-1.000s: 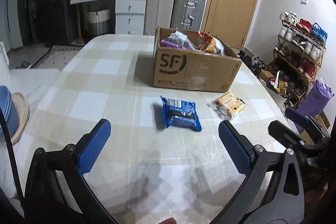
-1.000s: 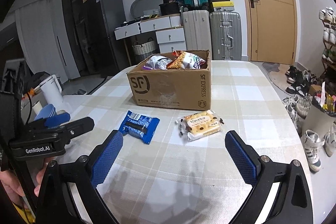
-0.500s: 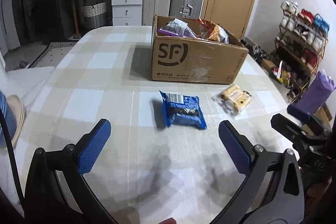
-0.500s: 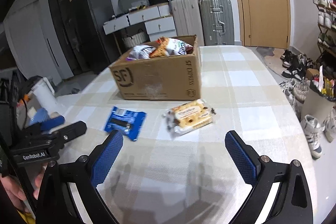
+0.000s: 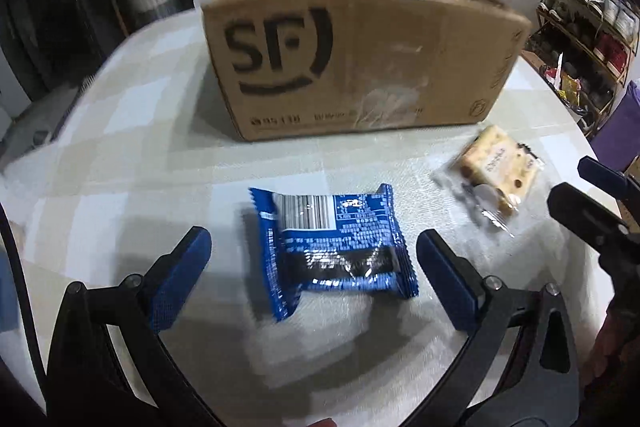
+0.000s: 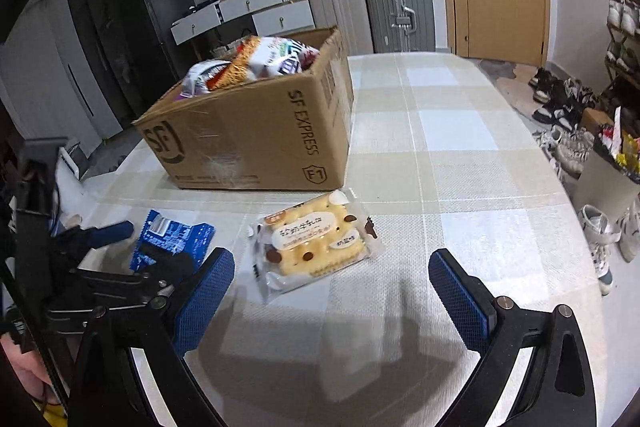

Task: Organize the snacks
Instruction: 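Grasp the blue cookie packet with the left tool while the right tool grasps the cream cracker packet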

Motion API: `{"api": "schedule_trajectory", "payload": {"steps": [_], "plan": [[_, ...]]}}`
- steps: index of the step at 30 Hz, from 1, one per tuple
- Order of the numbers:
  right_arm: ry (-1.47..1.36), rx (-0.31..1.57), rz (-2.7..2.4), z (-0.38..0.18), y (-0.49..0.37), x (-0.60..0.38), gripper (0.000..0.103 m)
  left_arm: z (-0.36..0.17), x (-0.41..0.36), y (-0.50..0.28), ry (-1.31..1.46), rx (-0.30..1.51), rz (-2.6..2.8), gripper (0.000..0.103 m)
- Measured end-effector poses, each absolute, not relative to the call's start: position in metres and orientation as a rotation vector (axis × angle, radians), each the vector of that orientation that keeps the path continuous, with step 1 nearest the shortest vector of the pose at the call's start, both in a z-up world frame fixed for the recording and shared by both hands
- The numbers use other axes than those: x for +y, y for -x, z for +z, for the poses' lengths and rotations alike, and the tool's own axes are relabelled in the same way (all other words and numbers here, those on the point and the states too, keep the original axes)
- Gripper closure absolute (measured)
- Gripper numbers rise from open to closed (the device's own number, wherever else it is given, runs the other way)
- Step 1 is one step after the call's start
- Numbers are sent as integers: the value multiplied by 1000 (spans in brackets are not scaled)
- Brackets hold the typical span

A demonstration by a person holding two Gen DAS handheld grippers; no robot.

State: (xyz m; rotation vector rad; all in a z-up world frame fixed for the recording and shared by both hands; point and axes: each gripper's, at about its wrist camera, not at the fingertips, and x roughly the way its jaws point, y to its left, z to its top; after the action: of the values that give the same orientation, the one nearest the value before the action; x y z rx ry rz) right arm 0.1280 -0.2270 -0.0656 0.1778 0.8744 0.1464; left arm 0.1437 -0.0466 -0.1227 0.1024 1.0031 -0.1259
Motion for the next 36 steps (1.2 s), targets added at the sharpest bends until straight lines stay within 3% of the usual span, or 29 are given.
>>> {"api": "schedule_trajectory", "payload": {"steps": [4,7,9,12,23,36], "plan": [[-187,894,167,-73,-134,-230,3,-132,-42,-156,-76,1028,-124,4],[-188,908,176,-78,-137,-229,4,-129,-41,-160,-67,998,-115,21],[-190,916,176,-81,-136,-227,4,-126,-43,-161,-75,989,-137,47],[-180,921,170,-82,-134,-226,4,-124,-44,-161,-67,994,-165,60],[-169,952,167,-81,-135,-226,4,-103,13,-149,70,1056,-196,61],[239,1005,140,-92,-169,-175,3,-78,53,-138,142,1034,-250,61]]}}
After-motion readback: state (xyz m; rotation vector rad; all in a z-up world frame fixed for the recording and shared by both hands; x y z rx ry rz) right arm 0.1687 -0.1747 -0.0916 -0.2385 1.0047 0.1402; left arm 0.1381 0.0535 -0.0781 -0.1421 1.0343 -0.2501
